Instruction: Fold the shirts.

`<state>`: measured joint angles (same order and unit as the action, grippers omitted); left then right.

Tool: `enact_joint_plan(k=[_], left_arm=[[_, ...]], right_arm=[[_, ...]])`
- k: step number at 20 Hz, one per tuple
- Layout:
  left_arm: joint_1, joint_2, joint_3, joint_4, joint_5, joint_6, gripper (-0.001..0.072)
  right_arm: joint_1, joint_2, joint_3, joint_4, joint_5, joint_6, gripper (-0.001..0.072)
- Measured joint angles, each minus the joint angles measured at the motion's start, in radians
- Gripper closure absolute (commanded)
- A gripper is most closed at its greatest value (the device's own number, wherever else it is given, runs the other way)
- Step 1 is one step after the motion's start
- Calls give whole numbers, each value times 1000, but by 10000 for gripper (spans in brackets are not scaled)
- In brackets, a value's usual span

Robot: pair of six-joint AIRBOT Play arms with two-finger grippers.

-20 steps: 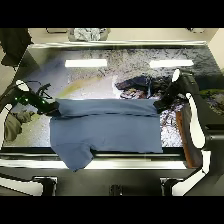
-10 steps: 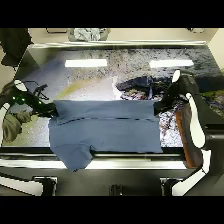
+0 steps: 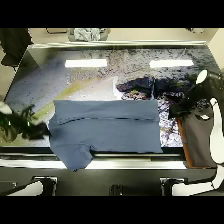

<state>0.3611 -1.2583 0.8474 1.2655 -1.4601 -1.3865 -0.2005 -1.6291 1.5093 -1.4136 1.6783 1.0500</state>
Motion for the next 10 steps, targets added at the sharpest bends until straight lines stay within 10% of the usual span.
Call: enact_joint_plan(k=[10], left_arm=[[12, 217, -381, -89, 134, 48, 253]], right_arm=[[-10, 37, -123, 3, -56, -25, 210]])
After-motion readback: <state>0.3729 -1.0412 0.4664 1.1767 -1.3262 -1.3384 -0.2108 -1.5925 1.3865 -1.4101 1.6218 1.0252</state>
